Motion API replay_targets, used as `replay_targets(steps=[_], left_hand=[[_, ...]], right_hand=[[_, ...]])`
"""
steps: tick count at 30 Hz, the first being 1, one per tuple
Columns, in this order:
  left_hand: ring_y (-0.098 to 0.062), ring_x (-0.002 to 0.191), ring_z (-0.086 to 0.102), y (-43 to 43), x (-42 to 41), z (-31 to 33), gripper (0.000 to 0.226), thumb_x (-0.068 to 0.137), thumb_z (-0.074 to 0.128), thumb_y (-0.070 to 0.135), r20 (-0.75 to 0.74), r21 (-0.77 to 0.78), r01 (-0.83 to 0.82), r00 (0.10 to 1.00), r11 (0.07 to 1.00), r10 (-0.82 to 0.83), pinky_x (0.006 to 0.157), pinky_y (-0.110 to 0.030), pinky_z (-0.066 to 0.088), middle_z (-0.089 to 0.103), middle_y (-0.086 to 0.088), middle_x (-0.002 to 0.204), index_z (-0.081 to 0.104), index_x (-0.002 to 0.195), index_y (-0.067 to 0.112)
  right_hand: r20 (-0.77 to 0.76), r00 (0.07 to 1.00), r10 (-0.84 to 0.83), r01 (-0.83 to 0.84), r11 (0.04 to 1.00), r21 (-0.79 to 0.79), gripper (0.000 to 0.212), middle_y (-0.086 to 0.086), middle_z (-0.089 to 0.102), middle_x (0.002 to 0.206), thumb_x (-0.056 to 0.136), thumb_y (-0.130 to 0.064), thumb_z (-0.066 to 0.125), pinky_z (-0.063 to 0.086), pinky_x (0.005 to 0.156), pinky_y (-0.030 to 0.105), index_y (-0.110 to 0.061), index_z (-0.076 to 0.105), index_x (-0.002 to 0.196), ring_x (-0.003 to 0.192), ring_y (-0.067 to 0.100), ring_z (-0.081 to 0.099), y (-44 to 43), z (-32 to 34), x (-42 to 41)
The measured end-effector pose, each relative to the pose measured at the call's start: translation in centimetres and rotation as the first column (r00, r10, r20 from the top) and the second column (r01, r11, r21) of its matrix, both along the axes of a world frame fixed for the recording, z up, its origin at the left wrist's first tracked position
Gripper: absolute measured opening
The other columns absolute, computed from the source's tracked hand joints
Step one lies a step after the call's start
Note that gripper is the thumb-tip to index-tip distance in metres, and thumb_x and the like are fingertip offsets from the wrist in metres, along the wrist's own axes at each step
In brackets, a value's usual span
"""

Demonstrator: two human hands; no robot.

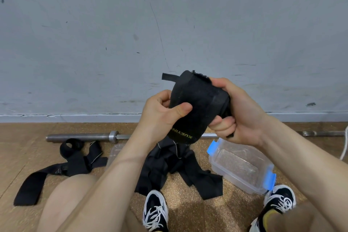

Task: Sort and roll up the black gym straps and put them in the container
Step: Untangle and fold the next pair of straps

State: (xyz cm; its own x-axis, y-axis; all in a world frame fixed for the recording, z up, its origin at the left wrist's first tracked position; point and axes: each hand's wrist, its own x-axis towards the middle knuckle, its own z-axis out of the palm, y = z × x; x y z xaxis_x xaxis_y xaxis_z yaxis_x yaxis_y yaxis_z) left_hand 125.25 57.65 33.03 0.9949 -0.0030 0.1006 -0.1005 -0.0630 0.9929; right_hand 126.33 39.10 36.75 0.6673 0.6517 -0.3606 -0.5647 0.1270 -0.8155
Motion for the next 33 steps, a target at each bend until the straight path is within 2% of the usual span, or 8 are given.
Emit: replay_targets(steps=[2,6,11,15,19,24,28,33], left_hand=[[-0.014,0.092,0.071,-0.2,0.0,-0.1,0.071,0.049,0.088,0.062,0.031,-0.118,0.104,0.994,0.988,-0.101,0.074,-0.025,0.055,0.076,0.002,0.093,0.071,0.1,0.017],[-0.016,0.086,0.072,-0.1,-0.1,0.3,0.054,0.051,0.091,0.052,0.036,-0.342,0.23,0.972,0.911,-0.232,0.072,-0.025,0.056,0.076,-0.003,0.092,0.078,0.091,0.018],[-0.018,0.079,0.073,-1.1,-0.3,0.6,0.022,0.072,0.083,0.031,-0.079,-0.266,0.031,0.995,0.964,-0.054,0.065,-0.025,0.056,0.076,-0.008,0.086,0.077,0.085,0.015],[-0.021,0.078,0.073,-1.9,-0.4,0.7,0.043,0.068,0.074,0.038,-0.191,-0.264,-0.095,0.981,0.96,0.045,0.063,-0.025,0.057,0.076,-0.013,0.088,0.074,0.093,0.004],[-0.022,0.082,0.074,-1.9,-0.3,0.6,0.047,0.07,0.071,0.045,-0.257,-0.246,-0.083,0.966,0.966,0.017,0.067,-0.027,0.059,0.076,-0.014,0.091,0.074,0.094,0.005],[-0.022,0.089,0.073,-0.7,0.0,0.4,0.04,0.072,0.079,0.037,-0.21,-0.267,0.103,0.964,0.958,-0.162,0.074,-0.027,0.059,0.076,-0.014,0.098,0.075,0.099,0.008],[-0.023,0.091,0.07,-0.2,0.2,-0.2,0.036,0.076,0.071,0.02,-0.229,-0.263,0.194,0.939,0.945,-0.257,0.076,-0.026,0.057,0.073,-0.02,0.104,0.071,0.107,0.001],[-0.018,0.082,0.071,-0.6,0.1,-0.1,0.068,0.06,0.092,0.027,-0.173,-0.294,0.213,0.947,0.932,-0.271,0.067,-0.023,0.055,0.074,-0.012,0.089,0.063,0.112,-0.006]], right_hand=[[-0.054,0.996,0.078,-0.076,0.997,0.024,0.052,-0.002,0.035,0.044,0.076,-0.062,0.045,0.0,0.039,0.017,-0.016,0.059,0.056,0.04,0.007,0.005,-0.1,-0.1,0.0],[-0.014,0.987,0.163,-0.163,0.984,-0.074,0.057,0.0,0.036,0.046,0.081,-0.065,0.038,0.002,0.038,0.016,-0.017,0.058,0.058,0.038,0.007,0.007,-0.1,-0.3,0.1],[0.53,0.848,0.019,0.266,0.849,-0.456,0.049,-0.005,0.06,0.065,0.094,-0.065,0.041,0.026,0.047,0.022,-0.023,0.063,0.082,0.05,0.011,0.044,-0.6,0.4,0.0],[0.725,0.658,0.204,0.349,0.77,-0.534,0.051,-0.015,0.071,0.098,0.075,-0.06,0.075,0.055,0.082,0.027,-0.032,0.061,0.116,0.091,0.002,0.067,-0.4,-0.9,0.1],[0.744,0.643,0.181,0.433,0.714,-0.549,0.05,-0.011,0.071,0.098,0.075,-0.054,0.074,0.055,0.087,0.042,-0.028,0.061,0.116,0.093,0.009,0.067,0.1,-1.2,-0.1],[0.757,0.649,0.077,0.444,0.77,-0.458,0.029,-0.012,0.07,0.084,0.082,-0.042,0.074,0.055,0.075,0.033,-0.021,0.066,0.101,0.08,0.007,0.067,-0.3,-0.7,0.6],[0.618,0.779,-0.106,0.364,0.879,-0.308,0.03,-0.012,0.049,0.047,0.097,-0.02,0.058,0.031,0.04,0.013,-0.013,0.056,0.068,0.039,0.002,0.041,-0.2,0.2,0.0],[0.38,0.902,-0.203,0.3,0.93,-0.215,0.054,-0.002,0.044,0.047,0.097,-0.037,0.048,0.006,0.044,0.023,-0.023,0.051,0.045,0.04,0.01,0.017,0.5,-0.2,-0.4]])
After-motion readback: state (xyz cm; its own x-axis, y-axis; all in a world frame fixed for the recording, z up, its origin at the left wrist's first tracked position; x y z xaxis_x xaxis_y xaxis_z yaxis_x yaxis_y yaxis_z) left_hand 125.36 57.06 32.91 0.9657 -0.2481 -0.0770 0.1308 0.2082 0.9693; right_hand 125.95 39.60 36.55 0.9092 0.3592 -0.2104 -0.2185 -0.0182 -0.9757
